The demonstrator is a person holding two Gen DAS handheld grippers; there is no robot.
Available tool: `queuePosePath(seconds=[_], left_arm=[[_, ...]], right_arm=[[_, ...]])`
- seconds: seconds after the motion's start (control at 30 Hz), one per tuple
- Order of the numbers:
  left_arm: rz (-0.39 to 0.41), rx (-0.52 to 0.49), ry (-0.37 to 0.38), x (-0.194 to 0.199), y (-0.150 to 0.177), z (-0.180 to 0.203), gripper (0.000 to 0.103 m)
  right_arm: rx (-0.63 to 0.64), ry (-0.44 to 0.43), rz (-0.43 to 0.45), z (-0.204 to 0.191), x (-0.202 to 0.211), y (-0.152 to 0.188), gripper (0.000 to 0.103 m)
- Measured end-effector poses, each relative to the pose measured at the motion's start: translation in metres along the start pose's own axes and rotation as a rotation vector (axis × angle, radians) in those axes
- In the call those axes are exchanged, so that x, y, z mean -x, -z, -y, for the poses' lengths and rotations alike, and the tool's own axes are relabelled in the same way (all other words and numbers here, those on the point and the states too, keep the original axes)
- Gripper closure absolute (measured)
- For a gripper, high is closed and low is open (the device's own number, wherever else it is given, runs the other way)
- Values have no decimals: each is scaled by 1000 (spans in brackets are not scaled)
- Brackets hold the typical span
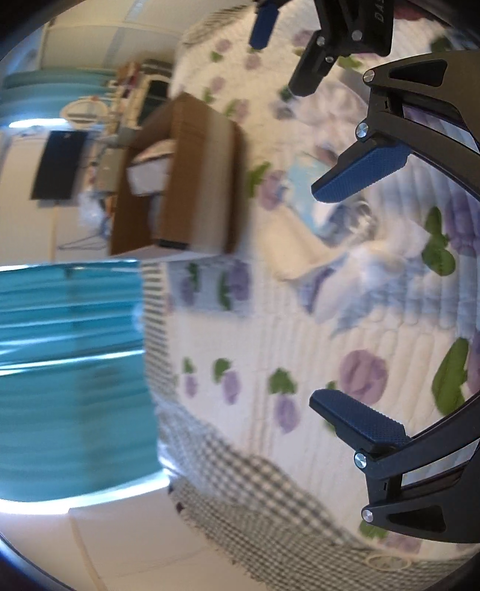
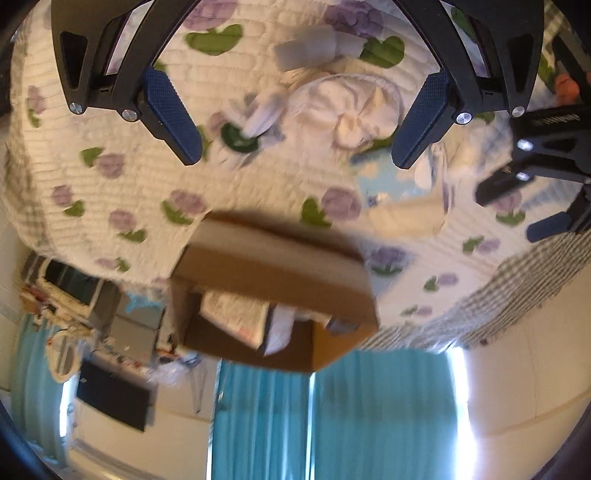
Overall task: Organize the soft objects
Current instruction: 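Grasp the white cloth with the right gripper while the left grasps white tissue, then carry both items over the box and release them inside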
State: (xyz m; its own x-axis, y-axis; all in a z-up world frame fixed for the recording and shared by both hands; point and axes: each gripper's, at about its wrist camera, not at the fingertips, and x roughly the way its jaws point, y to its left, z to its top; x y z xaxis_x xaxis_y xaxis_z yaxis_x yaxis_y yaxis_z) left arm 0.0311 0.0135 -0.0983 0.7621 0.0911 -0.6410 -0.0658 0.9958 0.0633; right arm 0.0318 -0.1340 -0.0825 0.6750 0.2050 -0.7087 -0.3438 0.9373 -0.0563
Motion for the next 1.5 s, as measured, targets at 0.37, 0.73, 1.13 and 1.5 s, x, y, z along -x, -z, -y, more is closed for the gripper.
queuePosePath(seconds=[0.37,0.73,1.13,1.5], left_arm=[[-198,-40,47,-42,30,13,41],[-230,-81,88,-38,34,23,73],[-155,-33,155,30,15,18,73],[75,-83,214,90,-80,38,73]], right_arm=[[89,-127,-142,-26,-40,25,24],[-36,-141,-147,1,-31,23,84],[-100,-216,39,12,58,-16,85],[-68,-160,213,44,137,-94,85]])
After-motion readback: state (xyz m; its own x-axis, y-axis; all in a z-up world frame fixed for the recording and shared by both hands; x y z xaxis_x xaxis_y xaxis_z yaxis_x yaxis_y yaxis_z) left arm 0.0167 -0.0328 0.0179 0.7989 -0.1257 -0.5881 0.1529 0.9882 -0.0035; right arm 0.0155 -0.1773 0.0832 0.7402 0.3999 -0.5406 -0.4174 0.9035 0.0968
